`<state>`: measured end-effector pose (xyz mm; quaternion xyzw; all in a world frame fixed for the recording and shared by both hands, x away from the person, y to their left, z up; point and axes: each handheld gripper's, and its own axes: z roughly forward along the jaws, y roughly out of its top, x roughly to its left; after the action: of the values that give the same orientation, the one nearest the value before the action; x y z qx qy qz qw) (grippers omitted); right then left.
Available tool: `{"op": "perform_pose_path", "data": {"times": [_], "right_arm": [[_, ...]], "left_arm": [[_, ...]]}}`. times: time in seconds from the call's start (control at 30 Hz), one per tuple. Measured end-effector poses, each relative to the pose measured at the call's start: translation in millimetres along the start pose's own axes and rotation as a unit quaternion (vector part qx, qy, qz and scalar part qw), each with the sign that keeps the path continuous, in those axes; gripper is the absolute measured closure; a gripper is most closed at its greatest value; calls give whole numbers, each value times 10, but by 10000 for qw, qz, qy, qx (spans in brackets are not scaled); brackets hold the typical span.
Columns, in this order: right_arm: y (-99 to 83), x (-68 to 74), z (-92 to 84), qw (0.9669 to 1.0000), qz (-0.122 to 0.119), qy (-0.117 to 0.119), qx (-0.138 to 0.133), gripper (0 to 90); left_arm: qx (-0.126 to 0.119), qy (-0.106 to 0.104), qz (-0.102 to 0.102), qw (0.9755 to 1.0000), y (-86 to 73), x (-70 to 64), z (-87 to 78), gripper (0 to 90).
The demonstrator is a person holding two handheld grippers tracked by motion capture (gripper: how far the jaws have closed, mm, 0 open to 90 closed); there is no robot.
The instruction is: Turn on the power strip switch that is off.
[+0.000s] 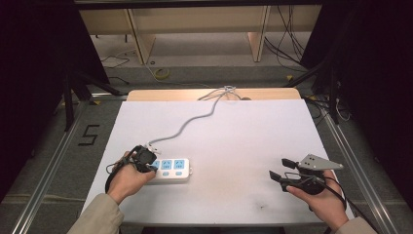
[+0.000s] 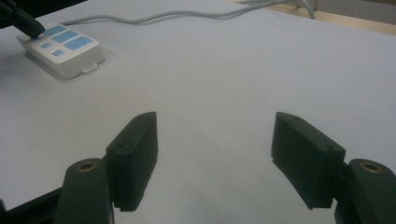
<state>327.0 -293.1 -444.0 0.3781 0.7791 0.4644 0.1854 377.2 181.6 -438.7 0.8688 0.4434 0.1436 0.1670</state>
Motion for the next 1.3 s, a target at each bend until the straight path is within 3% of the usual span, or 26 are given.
{"op": "perform_pose_path", "data": {"times": [0.73, 1.0, 1.2, 1.3], "right_arm": [[-2, 8, -3, 10000, 0, -2, 17, 323], [-3, 8, -2, 10000, -4, -4, 27, 323], [-3, 8, -2, 10000, -7, -6, 20, 323], [-2, 11, -1, 10000, -1, -8, 24, 323]], "left_arm": [[192, -64, -8, 9998, 56, 14, 19, 900], [276, 33, 88, 9996, 77, -16, 25, 900], [308, -20, 83, 9995, 82, -4, 27, 900], [240, -187, 12, 9995, 86, 2, 41, 900]]}}
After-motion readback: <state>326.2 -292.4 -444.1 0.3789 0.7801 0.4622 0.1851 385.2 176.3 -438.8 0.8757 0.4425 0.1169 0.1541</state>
